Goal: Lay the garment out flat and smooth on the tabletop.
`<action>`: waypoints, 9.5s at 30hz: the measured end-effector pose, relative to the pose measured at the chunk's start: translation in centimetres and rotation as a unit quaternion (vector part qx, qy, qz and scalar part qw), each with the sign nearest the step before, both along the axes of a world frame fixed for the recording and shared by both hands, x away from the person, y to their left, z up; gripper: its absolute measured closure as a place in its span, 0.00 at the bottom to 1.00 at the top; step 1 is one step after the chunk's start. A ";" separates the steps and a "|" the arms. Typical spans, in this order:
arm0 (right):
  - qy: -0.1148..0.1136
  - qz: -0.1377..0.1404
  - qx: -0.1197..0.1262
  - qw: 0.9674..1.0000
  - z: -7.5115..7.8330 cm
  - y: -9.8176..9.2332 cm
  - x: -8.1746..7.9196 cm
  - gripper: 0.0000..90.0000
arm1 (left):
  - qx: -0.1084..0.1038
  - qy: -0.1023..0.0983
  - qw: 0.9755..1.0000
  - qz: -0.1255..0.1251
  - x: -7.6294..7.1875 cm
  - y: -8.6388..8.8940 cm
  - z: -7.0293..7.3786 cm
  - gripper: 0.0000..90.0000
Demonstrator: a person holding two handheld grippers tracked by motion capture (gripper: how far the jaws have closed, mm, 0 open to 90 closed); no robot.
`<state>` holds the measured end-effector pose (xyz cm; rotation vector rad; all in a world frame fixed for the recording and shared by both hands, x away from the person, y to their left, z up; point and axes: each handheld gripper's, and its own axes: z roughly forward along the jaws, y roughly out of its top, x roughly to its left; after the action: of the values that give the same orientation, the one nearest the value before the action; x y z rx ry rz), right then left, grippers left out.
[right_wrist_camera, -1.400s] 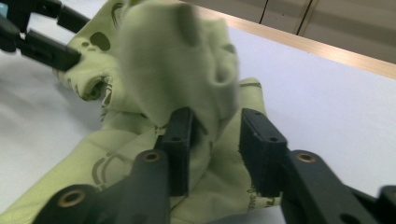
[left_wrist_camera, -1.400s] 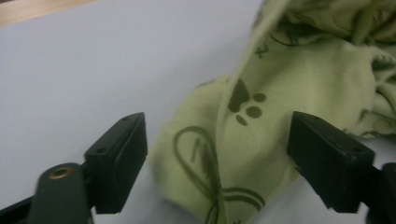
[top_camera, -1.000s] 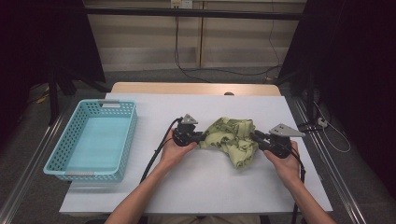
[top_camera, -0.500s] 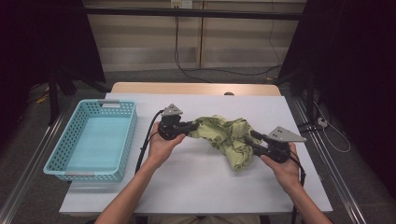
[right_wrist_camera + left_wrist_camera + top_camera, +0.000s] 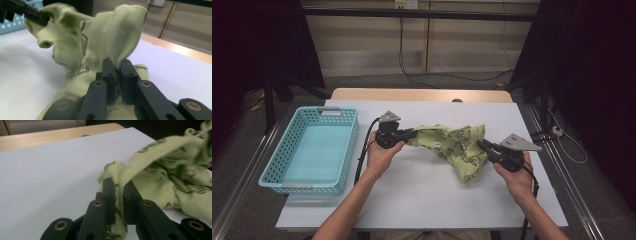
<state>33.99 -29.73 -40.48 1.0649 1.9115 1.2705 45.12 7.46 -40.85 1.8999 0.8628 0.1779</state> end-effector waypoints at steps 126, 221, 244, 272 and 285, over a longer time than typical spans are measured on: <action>-0.063 -0.021 0.024 0.998 6.8 1.2 12.3 0.98 | -0.058 -0.031 0.996 0.068 5.9 1.1 4.2 0.96; 0.058 -0.163 -0.018 0.985 -0.1 -4.9 15.3 0.96 | 0.010 -0.073 0.996 0.041 -1.4 0.9 -0.1 0.06; 0.044 -0.235 -0.016 0.971 -0.4 -9.9 16.5 0.55 | 0.015 -0.066 0.997 0.038 -1.4 1.2 -0.1 0.06; 0.067 0.095 -0.053 0.992 -3.6 3.5 -1.1 0.52 | 0.019 -0.066 0.997 0.022 -3.1 0.9 -0.9 0.06; 0.071 0.103 -0.113 0.986 -5.2 5.8 0.2 0.38 | 0.025 -0.065 0.997 0.021 -3.3 0.6 -1.0 0.06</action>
<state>34.23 -23.93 -45.65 0.8797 2.2614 1.0739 41.80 8.07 -41.90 1.8938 0.8168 0.3482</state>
